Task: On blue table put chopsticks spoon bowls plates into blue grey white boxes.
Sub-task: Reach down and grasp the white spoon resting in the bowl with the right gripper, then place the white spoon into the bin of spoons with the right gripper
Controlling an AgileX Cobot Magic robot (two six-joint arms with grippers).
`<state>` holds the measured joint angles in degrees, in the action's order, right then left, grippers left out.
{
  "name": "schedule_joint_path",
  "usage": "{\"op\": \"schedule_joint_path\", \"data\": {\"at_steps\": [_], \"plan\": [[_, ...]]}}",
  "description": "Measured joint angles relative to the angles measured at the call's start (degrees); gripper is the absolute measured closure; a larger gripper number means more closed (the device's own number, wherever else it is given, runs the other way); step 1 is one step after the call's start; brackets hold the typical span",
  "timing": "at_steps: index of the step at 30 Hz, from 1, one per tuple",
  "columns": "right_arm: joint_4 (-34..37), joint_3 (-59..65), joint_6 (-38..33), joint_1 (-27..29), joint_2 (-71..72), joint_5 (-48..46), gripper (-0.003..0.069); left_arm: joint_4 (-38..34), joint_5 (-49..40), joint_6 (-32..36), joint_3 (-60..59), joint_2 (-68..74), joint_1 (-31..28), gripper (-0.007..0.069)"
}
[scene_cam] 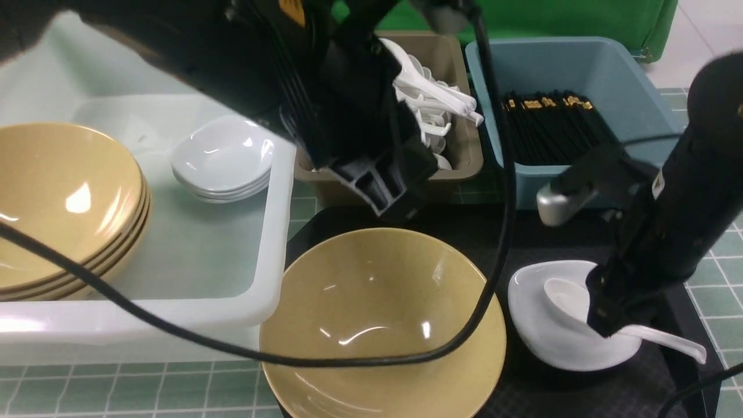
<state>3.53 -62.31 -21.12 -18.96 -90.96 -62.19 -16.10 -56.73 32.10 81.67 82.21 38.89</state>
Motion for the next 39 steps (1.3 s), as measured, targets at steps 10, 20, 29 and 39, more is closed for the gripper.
{"op": "schedule_joint_path", "data": {"at_steps": [10,20,29,39], "plan": [[-1.12,2.49,0.08,0.0,-6.47,12.01,0.0143,0.18,2.97,0.55,-7.15,0.0,0.0,0.0636],[-1.08,2.34,1.82,0.0,-10.18,13.19,0.0315,0.99,4.73,-0.15,-7.2,-0.13,-0.05,0.0636],[-1.48,-4.88,3.7,0.0,-5.5,8.35,0.0315,2.86,4.87,-7.09,-10.92,-7.63,-9.45,0.0636],[9.79,-30.01,4.05,0.0,-6.55,19.5,0.0318,-0.75,11.74,-8.04,-27.57,-23.1,-21.26,0.0636]]}}
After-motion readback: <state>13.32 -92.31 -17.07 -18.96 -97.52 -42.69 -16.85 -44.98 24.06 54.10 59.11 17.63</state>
